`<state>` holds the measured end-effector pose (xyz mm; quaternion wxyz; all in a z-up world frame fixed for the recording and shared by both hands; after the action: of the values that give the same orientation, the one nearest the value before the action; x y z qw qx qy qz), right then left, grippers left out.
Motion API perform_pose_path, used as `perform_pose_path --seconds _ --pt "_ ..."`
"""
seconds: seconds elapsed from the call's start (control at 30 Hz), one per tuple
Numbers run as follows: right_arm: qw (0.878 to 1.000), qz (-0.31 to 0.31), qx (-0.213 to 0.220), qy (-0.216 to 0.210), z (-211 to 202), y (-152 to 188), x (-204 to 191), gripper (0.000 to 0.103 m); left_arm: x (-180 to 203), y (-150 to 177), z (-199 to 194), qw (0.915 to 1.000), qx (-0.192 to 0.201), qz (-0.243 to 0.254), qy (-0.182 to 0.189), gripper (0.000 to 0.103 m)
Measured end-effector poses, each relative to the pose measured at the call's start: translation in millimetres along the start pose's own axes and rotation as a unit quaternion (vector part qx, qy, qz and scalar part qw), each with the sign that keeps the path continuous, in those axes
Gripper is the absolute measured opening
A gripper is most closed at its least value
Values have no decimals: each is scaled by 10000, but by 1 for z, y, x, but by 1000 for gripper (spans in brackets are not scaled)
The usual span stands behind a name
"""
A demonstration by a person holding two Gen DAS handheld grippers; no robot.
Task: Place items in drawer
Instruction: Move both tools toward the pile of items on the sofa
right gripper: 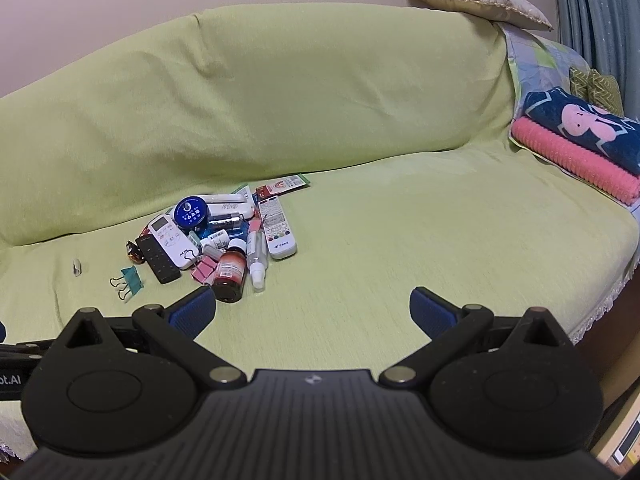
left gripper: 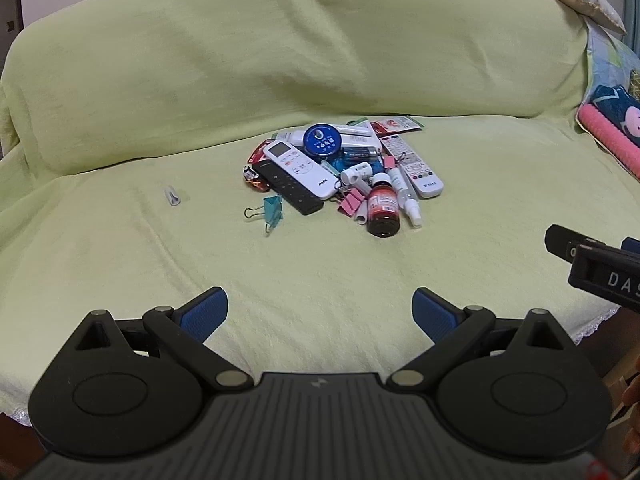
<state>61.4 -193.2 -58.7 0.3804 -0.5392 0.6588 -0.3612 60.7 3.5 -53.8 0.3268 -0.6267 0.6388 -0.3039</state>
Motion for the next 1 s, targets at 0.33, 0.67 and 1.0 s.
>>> perform_pose_path --seconds 0.33,0.67,1.0 --pt "9999 -111 -70 0 21 -1 -3 102 -15 -5 15 9998 -37 -107 151 99" --pt "9997 -221 -79 -32 43 -12 -5 102 -11 -26 26 9998 132 148 -5 99" --pt "9994 -308 -86 -105 72 -26 -18 102 -24 -35 51 9998 180 -7 -82 99"
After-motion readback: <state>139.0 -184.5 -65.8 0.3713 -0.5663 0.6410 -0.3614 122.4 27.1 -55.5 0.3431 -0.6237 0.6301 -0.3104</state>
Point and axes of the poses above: each gripper's, at about its wrist camera, not at the fingertips, and z roughly the way its jaws point, x to its right, y to its underside, the point moved 8 cm from there along z, roughly the way its jaws point, and after that the axes turned 5 degrees about x, right-handed, at the moved point
